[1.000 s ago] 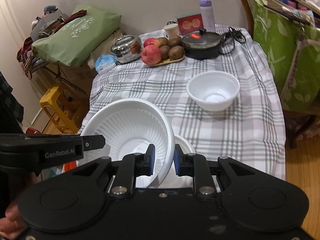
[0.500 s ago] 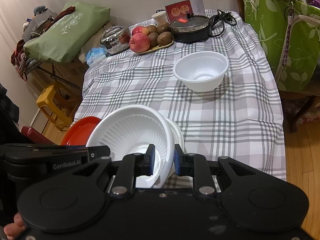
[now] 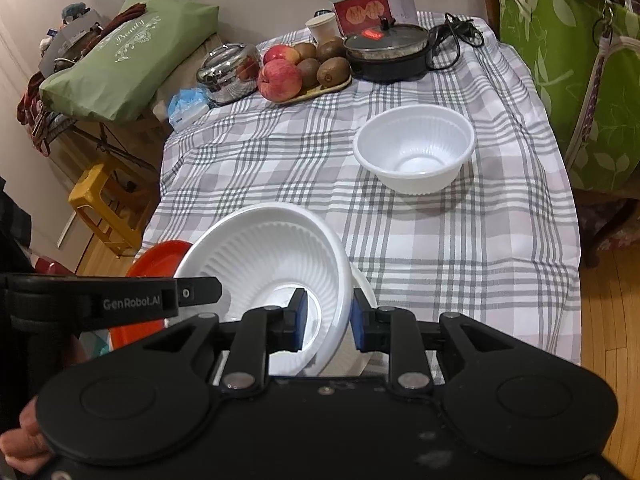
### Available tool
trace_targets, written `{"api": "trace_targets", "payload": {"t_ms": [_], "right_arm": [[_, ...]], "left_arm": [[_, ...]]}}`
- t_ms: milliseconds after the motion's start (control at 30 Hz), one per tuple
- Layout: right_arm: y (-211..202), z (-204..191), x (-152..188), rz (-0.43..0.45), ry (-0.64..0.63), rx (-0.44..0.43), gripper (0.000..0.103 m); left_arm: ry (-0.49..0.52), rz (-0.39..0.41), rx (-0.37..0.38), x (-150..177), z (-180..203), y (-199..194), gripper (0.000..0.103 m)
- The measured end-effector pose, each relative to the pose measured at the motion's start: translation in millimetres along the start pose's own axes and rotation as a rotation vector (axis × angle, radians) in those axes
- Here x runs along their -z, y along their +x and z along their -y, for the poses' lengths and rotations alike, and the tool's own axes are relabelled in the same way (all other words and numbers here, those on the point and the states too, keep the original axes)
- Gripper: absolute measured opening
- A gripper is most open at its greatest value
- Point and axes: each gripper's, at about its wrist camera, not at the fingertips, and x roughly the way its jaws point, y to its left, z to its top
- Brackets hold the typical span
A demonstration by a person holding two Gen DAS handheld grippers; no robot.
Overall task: Organize plates and bowls
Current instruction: 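Carry the nested white bowls beside the orange plate stack with both tools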
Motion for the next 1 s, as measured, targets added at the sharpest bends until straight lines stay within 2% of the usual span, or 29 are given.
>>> {"api": "trace_targets", "payload": {"t_ms": [500,700,1000], "right_arm": [[24.0,5.8,6.0,-0.062,0.001,0.033,0.026],[27.0,7.5,4.9,-0.064,-0.002,0.047,0.026],[28.8,8.9,5.2,-0.061,-0.005,0.067,0.026]], "left_arm": [[0.018,-0.058,0.015,5.8,-4.7,22.5,0.018],[0.036,-0.043,-0.01,6.5,-4.3,25.3,0.018],[0.028,-0.049,0.0,6.3,-8.4,26.7,0.018]]}}
